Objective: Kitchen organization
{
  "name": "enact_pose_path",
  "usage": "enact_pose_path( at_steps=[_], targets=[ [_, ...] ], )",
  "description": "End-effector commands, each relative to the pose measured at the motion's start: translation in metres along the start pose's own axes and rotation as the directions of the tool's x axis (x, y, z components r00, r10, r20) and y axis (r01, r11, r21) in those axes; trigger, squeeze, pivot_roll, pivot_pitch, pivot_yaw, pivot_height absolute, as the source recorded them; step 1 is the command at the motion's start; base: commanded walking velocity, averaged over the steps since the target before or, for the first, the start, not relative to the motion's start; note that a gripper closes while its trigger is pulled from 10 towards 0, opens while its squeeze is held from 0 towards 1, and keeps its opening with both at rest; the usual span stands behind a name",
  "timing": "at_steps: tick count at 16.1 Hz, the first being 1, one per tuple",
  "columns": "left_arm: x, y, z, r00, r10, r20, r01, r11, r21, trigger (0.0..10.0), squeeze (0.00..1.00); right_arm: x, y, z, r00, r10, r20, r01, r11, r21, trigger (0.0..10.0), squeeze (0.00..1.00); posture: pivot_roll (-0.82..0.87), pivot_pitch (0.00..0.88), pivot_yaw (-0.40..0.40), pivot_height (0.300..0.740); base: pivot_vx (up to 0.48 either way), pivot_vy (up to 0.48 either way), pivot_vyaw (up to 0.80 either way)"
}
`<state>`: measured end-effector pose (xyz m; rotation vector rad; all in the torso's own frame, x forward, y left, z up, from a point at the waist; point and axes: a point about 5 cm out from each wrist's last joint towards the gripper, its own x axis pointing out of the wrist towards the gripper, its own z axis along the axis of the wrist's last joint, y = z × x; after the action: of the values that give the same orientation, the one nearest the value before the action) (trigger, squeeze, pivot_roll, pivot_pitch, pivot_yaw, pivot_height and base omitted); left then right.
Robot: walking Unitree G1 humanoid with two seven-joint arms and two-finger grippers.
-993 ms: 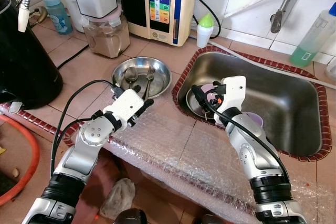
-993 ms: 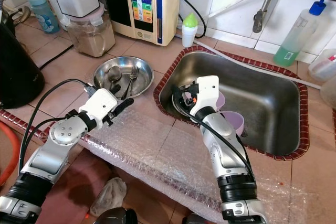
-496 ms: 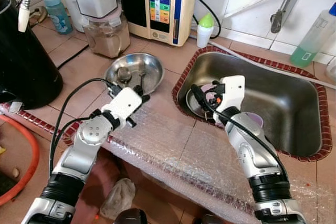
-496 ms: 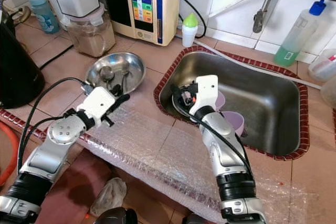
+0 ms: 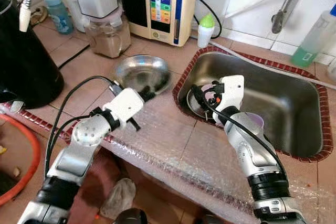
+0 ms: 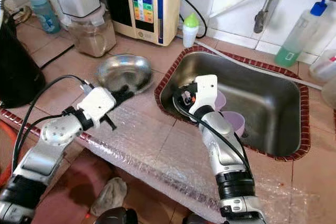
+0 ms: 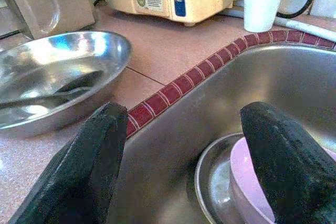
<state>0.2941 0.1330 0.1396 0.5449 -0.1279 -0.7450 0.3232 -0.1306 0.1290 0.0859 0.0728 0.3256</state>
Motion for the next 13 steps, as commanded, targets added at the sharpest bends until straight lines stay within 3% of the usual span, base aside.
enact_pose_path(
  at_steps=[1,3,6,8,13],
  targets=[
    [-0.001,-0.008,-0.004,0.998,-0.051,-0.023,0.051,0.999,0.012,0.0,0.0,0.002,-0.003,0.001,1.0,-0.02,0.003,0.02,1.0,-0.002,10.0,0.0,-0.01,0.038,0.011,0.74,0.0,0.0,0.0],
    [-0.004,-0.006,-0.006,0.999,-0.039,-0.038,0.04,0.999,0.027,0.0,0.0,0.002,-0.004,0.001,1.0,-0.024,0.002,0.024,1.0,-0.001,10.0,0.0,-0.01,0.038,0.014,0.74,0.0,0.0,0.0],
    [-0.005,0.016,-0.006,0.99,0.133,-0.036,-0.13,0.989,0.068,0.0,0.0,0.002,-0.005,0.0,0.999,-0.036,0.002,0.036,0.999,0.0,10.0,0.0,-0.01,0.038,0.015,0.74,0.0,0.0,0.0],
    [-0.006,0.031,0.001,0.968,0.252,0.011,-0.252,0.964,0.081,0.0,0.0,0.002,-0.005,0.0,0.999,-0.037,0.005,0.037,0.999,0.002,10.0,0.0,-0.01,0.038,0.014,0.74,0.0,0.0,0.0],
    [-0.007,0.051,0.022,0.905,0.404,0.133,-0.409,0.913,0.004,0.0,0.0,0.004,-0.003,0.0,0.999,-0.034,0.009,0.034,0.999,0.003,10.0,0.0,-0.01,0.037,0.013,0.74,0.0,0.0,0.0]
  ],
)
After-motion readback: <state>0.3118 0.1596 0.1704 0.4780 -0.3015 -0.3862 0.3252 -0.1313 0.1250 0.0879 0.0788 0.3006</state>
